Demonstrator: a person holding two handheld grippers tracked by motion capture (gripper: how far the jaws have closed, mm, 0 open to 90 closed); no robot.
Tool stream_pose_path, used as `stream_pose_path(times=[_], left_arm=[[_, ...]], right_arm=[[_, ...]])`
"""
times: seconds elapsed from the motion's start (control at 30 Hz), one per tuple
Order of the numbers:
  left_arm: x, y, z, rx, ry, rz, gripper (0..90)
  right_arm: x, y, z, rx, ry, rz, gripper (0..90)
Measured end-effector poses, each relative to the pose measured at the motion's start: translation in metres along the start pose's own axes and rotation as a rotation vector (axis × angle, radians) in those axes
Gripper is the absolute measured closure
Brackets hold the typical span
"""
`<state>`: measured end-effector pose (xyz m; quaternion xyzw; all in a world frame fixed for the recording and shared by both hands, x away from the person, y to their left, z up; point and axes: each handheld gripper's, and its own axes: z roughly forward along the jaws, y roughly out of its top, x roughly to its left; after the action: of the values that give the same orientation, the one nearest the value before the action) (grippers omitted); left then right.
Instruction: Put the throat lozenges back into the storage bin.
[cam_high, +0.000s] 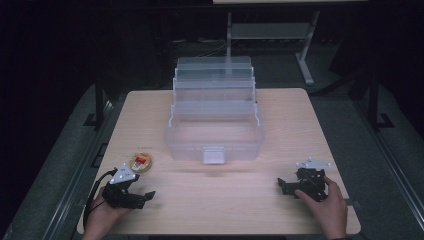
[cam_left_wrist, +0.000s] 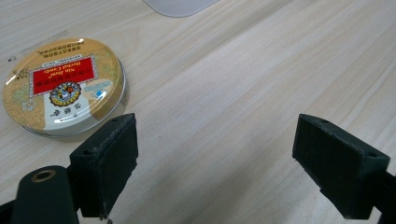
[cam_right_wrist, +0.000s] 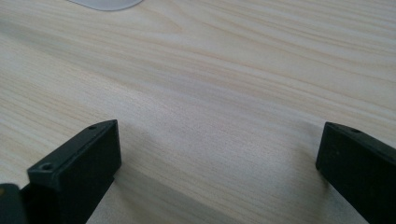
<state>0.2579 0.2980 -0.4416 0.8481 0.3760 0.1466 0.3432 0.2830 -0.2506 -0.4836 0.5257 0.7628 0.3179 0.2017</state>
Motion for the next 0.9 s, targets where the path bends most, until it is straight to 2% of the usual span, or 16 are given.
stream_pose_path(times=[0.9], left_arm=[[0.016, 0.016, -0.007, -0.022, 0.026, -0.018, 13.8]], right_arm=[[0.0, 0.0, 0.0, 0.0, 0.0, 0.0, 0.0]])
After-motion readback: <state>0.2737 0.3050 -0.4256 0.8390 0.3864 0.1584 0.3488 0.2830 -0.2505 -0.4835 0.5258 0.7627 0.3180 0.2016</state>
